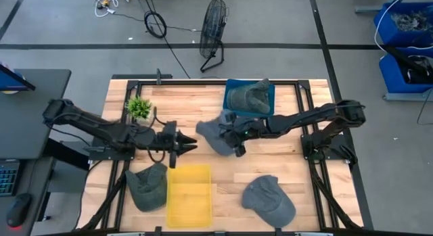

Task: Pick & Place hat
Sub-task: Put the top gray cap into the yellow bin

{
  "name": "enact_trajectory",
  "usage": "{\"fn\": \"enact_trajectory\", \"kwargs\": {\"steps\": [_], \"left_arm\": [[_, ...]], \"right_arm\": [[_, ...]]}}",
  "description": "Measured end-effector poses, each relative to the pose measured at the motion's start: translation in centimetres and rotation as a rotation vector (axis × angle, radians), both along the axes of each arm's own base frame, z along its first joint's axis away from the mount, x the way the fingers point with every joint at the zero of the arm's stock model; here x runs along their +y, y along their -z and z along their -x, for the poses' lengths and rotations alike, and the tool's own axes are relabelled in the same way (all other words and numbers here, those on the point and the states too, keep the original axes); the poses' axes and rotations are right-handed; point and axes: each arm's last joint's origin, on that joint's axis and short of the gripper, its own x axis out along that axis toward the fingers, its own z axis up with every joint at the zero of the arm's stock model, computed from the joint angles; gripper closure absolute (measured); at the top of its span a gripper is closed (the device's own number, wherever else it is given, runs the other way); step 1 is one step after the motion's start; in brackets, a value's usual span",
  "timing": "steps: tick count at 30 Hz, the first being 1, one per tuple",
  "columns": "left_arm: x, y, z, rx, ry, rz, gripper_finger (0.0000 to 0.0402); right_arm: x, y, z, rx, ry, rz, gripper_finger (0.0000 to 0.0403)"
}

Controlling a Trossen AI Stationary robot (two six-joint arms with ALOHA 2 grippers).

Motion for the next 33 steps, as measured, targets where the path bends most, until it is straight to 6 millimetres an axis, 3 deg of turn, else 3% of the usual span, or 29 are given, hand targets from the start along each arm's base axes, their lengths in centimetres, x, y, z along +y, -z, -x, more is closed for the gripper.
{"fn": "enact_trajectory", "kwargs": {"steps": [4,10,17,22,33], "left_arm": [[0.6,0.9,-1.4,0.023,-0.007,-0.210,0.0282],[2.3,2.0,-2.9,0.044,-0.017,-0.237,0.0244],[3.5,4.8,-5.1,0.130,-0.015,-0.333,0.0209],[4.1,6.1,-6.3,0.144,-0.004,-0.421,0.0210],[4.0,8.8,-7.4,0.214,0.085,-0.350,0.0223]], "right_arm": [[0.3,-0.4,0.3,0.001,-0.040,-0.058,0.0394],[0.3,-0.3,0.3,0.007,-0.033,-0.068,0.0395],[0.5,-0.6,0.1,-0.026,-0.076,-0.115,0.0394],[0.6,-0.6,0.1,-0.028,-0.095,-0.130,0.0394],[0.6,-0.7,0.0,-0.036,-0.102,-0.118,0.0395]]}}
